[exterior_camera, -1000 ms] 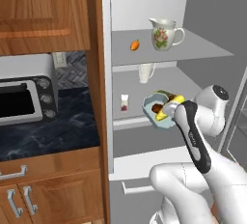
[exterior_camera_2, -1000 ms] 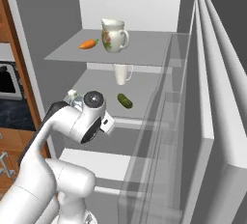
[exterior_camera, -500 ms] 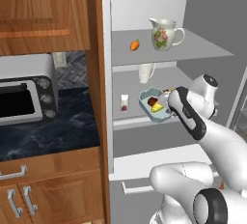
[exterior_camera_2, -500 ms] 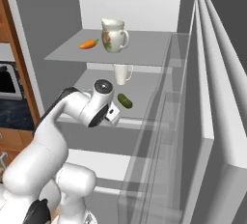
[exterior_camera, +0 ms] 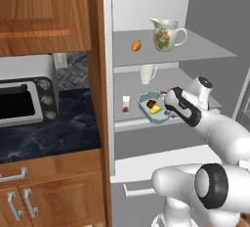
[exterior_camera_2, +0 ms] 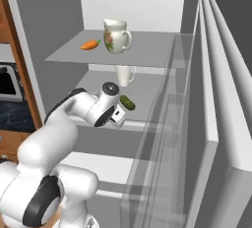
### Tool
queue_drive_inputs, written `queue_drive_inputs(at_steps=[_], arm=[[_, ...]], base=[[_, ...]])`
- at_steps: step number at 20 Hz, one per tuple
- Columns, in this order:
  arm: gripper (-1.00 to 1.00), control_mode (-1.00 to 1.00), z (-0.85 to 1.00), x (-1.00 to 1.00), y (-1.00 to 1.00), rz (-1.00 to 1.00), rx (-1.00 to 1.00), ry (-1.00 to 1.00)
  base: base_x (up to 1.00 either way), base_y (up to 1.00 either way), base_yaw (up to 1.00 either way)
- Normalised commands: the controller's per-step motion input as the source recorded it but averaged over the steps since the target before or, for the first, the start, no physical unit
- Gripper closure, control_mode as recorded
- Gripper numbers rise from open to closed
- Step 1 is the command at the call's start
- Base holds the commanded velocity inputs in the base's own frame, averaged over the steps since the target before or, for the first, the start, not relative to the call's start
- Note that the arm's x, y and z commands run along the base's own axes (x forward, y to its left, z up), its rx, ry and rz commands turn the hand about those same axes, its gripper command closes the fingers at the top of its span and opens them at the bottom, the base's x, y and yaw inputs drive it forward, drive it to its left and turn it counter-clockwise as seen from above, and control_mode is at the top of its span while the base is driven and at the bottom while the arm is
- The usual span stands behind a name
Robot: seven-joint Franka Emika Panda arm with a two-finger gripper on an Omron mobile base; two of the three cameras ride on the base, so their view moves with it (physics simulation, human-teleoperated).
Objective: Place the tupperware on the second highest shelf of the fridge. Make space for the tupperware among the existing items by rearranging them on the shelves if needed. Close the fridge door when finished.
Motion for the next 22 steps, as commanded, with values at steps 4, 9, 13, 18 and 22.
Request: queue_drive_inputs(at_steps=[4, 9, 13, 18, 22], arm=[[1.0, -1.0, -0.27, 0.36, 0.04, 0.0, 0.0, 0.0], [1.0, -1.0, -0.21, 0.41, 0.16, 0.0, 0.0, 0.0], [1.0, -1.0, -0.1, 0.45, 0.17, 0.0, 0.0, 0.0], [1.0, -1.0, -0.09, 0.51, 0.2, 0.0, 0.0, 0.0], [1.0, -1.0, -0.1, 0.61, 0.28, -0.01, 0.0, -0.04]], base=[[0.0, 0.0, 0.0], [0.0, 0.0, 0.0], [0.0, 0.0, 0.0], [0.0, 0.0, 0.0], [0.0, 0.0, 0.0]])
